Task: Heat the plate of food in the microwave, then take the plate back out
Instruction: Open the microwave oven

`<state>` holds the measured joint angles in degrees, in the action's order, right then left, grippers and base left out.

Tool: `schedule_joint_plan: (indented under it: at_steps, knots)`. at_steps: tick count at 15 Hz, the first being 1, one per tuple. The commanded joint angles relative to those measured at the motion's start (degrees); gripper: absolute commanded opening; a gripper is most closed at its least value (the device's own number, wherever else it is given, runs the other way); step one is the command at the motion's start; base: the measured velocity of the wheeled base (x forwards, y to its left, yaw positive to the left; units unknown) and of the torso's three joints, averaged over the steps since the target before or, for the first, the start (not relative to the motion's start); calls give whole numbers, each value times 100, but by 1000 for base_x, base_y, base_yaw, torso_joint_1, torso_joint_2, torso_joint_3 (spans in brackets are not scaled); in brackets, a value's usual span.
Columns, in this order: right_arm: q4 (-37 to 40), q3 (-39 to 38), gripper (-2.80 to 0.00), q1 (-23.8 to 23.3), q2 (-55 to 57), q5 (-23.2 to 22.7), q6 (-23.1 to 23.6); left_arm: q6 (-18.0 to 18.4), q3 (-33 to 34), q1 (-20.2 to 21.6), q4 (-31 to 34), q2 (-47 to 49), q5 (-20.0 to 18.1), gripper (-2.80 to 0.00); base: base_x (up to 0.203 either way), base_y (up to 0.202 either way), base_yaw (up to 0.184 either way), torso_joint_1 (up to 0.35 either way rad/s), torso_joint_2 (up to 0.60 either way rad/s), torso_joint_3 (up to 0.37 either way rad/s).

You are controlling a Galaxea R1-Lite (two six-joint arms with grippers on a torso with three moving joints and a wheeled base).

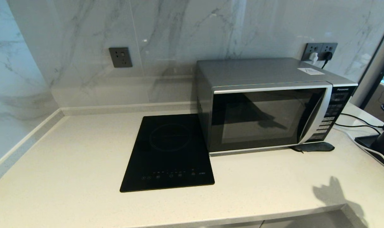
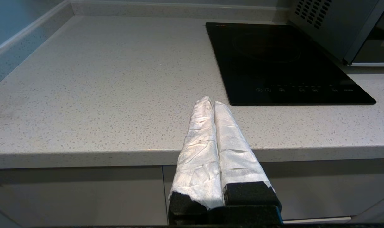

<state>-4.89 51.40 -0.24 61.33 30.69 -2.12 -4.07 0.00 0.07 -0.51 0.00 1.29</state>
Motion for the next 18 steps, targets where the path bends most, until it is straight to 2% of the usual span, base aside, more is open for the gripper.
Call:
schedule_joint_plan:
  at_steps: [1,2,7,11,14,18]
  knots:
    - [-59,-122,-280,4,428,24,-44,-6,0,1,-2,9,3,-280,0,0,0,0,0,0]
    - [-64,-216,0,7,502,25,-138,-6,0,1,-2,9,3,-280,0,0,0,0,0,0]
    - [-48,-333,0,122,769,-18,-552,-6,0,1,-2,9,3,-280,0,0,0,0,0,0]
    - [32,-148,0,215,1435,-15,-1377,-6,0,1,-2,9,3,-280,0,0,0,0,0,0]
    - [540,92,0,401,1668,-74,-1909,-6,0,1,-2,9,3,-280,0,0,0,0,0,0]
    - [1348,467,0,573,1720,-367,-2316,-6,0,1,-2,9,3,-280,0,0,0,0,0,0]
